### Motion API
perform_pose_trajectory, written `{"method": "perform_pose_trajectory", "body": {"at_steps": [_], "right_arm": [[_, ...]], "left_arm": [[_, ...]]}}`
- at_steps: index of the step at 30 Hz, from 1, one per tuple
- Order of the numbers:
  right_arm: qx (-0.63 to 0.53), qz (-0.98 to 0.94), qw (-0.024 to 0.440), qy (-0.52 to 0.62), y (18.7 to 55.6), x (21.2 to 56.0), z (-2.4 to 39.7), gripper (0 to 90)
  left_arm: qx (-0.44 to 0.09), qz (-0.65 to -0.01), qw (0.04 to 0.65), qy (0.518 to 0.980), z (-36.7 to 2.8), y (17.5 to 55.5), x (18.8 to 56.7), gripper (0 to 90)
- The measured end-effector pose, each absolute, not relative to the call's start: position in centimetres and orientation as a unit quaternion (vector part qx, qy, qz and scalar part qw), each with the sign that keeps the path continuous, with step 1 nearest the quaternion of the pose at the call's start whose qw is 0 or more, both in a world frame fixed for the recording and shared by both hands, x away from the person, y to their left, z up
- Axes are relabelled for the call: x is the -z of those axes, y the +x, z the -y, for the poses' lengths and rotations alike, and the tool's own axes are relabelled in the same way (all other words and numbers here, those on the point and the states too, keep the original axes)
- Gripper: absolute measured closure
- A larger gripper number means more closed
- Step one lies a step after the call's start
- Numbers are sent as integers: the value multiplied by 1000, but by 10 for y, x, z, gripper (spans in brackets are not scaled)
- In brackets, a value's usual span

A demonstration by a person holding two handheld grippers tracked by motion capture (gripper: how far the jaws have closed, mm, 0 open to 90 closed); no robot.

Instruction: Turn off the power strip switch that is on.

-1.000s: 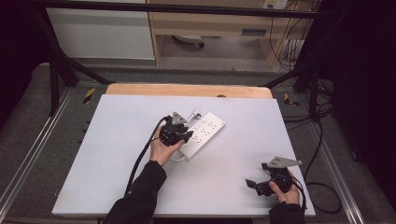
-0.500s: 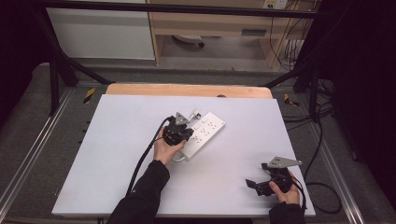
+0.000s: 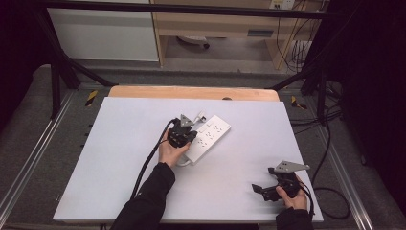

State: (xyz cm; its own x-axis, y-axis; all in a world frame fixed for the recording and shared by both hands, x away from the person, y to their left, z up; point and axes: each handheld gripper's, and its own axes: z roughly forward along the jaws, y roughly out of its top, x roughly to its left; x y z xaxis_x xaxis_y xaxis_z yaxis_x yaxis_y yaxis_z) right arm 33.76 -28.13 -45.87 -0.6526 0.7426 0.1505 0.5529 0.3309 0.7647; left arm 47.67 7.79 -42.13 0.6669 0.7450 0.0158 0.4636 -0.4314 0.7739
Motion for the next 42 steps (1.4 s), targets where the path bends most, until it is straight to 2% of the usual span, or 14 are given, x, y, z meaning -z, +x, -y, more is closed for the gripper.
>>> {"method": "perform_pose_trajectory", "body": {"at_steps": [42], "right_arm": [[-417, -808, 114, 400, 338, 459, 281, 8]], "left_arm": [[-194, -358, 389, 826, -74, 484, 434, 899]]}}
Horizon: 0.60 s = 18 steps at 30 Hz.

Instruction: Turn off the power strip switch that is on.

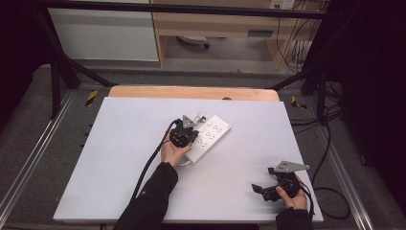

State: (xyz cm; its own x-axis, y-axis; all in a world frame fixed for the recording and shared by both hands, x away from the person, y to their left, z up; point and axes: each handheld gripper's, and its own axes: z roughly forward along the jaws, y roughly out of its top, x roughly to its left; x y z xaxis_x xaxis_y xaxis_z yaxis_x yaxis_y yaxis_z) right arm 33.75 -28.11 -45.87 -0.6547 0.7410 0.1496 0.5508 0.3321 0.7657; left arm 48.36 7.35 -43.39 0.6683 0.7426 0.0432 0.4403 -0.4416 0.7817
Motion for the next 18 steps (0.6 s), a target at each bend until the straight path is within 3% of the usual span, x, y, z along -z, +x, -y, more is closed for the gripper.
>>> {"method": "perform_pose_trajectory", "body": {"at_steps": [18], "right_arm": [[-417, -808, 114, 399, 338, 459, 281, 8]], "left_arm": [[-194, -354, 392, 827, -74, 484, 434, 900]]}}
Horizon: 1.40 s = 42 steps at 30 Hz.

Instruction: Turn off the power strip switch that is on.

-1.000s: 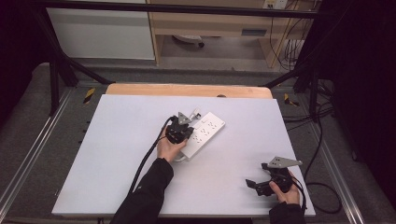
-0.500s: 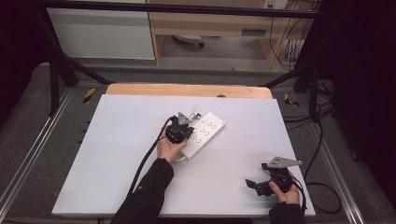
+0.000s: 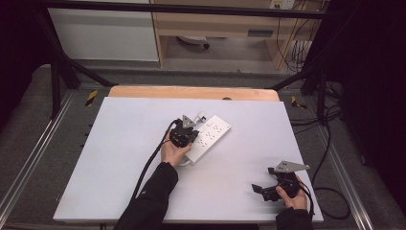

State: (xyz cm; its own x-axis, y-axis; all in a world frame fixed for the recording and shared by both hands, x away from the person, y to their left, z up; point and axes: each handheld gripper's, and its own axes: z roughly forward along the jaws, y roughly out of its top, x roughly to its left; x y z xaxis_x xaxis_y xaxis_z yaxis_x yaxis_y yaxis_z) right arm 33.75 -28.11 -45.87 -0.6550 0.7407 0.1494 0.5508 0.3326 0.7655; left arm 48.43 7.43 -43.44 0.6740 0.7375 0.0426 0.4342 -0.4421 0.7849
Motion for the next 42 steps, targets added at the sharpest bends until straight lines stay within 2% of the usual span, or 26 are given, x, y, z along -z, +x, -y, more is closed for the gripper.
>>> {"method": "perform_pose_trajectory", "body": {"at_steps": [42], "right_arm": [[-415, -809, 115, 400, 338, 460, 281, 8]], "left_arm": [[-187, -351, 394, 829, -75, 483, 432, 900]]}}
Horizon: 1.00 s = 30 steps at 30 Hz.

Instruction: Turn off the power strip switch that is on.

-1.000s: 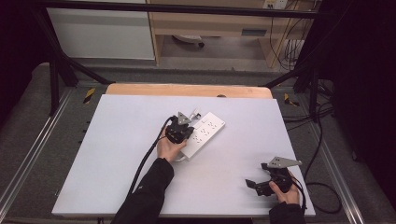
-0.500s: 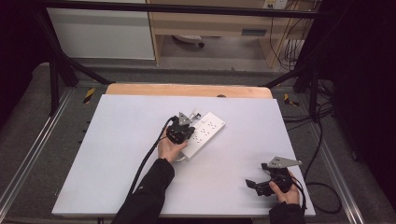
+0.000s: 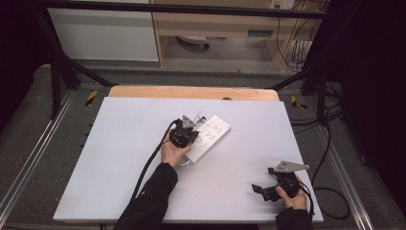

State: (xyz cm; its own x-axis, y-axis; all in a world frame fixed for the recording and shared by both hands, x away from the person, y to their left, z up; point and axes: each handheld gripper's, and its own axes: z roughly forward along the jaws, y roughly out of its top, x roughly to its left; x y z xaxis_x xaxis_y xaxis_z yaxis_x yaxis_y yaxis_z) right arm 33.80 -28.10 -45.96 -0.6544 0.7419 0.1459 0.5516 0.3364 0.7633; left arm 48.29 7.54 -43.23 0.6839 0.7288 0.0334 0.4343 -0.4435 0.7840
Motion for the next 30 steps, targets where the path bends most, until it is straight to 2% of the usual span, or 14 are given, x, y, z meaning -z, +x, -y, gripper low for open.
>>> {"method": "perform_pose_trajectory", "body": {"at_steps": [17, 22, 30], "right_arm": [[-414, -809, 114, 401, 338, 459, 281, 8], [-413, -809, 114, 402, 338, 459, 281, 8], [-414, -809, 114, 402, 338, 459, 281, 8]], "left_arm": [[-176, -347, 396, 832, -100, 466, 411, 875], [-177, -349, 393, 832, -113, 460, 407, 820], [-182, -357, 393, 828, -132, 449, 399, 627]]}}
